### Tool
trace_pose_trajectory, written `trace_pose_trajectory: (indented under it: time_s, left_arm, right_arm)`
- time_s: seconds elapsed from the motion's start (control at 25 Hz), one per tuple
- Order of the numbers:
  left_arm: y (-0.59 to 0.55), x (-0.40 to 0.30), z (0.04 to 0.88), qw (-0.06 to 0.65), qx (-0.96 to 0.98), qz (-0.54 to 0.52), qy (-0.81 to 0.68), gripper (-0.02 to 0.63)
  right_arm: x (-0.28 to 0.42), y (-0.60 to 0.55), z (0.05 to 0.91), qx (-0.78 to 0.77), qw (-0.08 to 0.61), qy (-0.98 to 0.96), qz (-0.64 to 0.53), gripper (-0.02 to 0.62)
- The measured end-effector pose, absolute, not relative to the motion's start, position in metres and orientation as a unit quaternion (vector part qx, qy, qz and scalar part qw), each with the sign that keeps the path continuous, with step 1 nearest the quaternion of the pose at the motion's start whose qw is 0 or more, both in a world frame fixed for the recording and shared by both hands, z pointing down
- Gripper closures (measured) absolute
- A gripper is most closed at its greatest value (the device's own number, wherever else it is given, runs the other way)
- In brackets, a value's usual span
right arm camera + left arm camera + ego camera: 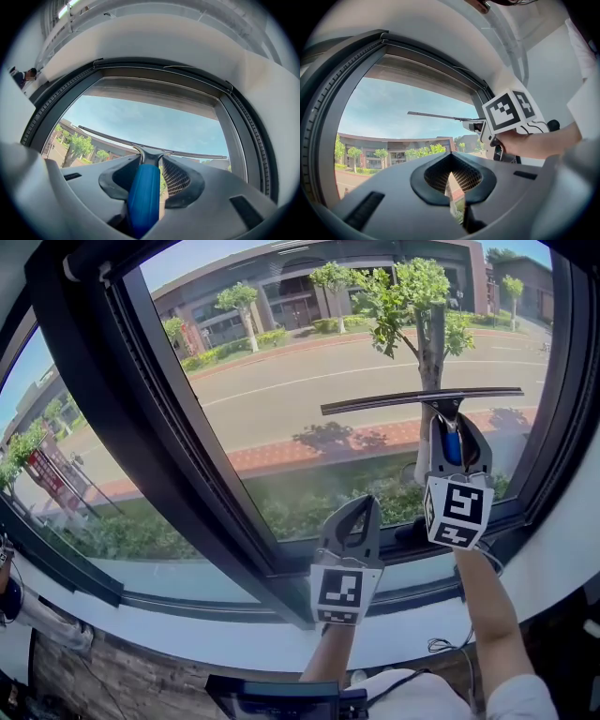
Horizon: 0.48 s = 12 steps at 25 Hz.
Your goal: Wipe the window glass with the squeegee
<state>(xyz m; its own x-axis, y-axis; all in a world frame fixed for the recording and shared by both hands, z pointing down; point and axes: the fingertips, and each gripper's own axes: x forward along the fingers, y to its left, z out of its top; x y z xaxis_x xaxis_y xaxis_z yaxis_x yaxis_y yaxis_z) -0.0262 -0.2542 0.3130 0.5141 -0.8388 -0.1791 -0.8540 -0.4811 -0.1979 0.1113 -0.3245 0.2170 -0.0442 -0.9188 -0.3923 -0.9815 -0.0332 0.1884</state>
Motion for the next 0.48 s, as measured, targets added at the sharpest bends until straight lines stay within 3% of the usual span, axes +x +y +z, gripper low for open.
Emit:
trace_pose_trajectory:
  time_s: [0.48]
  left_arm:
    - [-0.252,-0.028,0.331,0.119,-0.861,0.015,0.495,0.604]
  right_arm:
    - [0.110,-0.324,0.256,-0.686,0.048,0.701,0.190,0.446]
